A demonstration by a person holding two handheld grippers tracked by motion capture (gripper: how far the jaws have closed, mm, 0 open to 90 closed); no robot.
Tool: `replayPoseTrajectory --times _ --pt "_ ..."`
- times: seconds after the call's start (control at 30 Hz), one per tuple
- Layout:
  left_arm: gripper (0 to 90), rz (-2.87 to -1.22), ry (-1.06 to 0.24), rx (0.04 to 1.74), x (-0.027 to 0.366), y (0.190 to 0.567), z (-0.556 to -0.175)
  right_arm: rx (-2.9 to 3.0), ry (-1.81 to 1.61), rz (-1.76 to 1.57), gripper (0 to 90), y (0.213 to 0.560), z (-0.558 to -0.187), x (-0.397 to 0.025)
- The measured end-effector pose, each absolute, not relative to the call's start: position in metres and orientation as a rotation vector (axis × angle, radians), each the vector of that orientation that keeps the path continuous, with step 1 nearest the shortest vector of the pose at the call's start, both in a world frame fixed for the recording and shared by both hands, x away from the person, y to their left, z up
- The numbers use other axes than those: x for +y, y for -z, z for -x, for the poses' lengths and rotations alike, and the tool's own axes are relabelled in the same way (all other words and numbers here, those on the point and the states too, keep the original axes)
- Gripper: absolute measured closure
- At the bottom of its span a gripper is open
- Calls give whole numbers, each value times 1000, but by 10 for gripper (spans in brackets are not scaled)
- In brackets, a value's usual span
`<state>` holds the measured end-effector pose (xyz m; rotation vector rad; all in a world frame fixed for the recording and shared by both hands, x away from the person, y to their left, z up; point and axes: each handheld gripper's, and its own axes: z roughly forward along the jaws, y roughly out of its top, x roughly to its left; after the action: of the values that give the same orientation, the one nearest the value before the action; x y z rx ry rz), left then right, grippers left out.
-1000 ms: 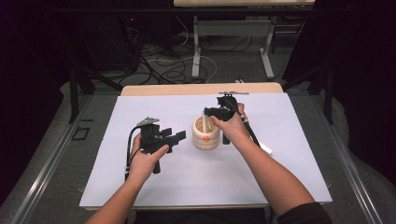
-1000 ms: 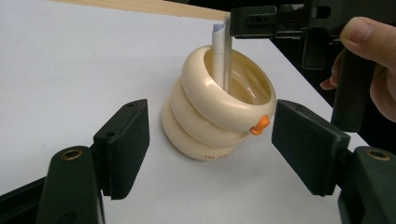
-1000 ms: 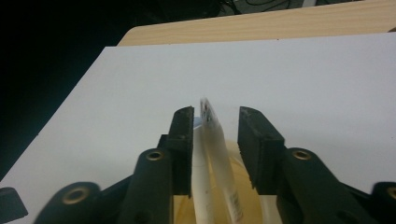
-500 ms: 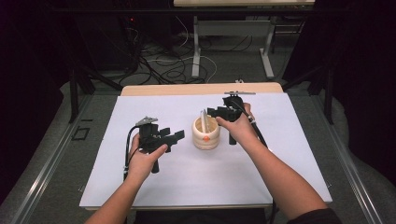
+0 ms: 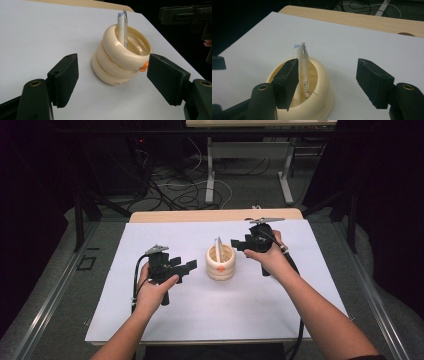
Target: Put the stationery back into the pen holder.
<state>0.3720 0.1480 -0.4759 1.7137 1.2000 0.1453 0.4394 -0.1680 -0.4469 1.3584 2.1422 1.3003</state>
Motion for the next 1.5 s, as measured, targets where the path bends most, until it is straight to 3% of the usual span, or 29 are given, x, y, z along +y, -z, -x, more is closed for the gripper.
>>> replayPoseTrajectory --times 0.23,0.5,1.5 --pt "257 -1707 -150 1204 149 477 -373 2164 -1217 -1256 234 451 -436 -179" --pt "256 -1710 -162 1199 152 475 -373 2202 -1129 -1189 195 458 -431 -191" --pt "188 -1738 -217 1214 161 479 -380 2392 -980 -1137 178 496 -411 -232"
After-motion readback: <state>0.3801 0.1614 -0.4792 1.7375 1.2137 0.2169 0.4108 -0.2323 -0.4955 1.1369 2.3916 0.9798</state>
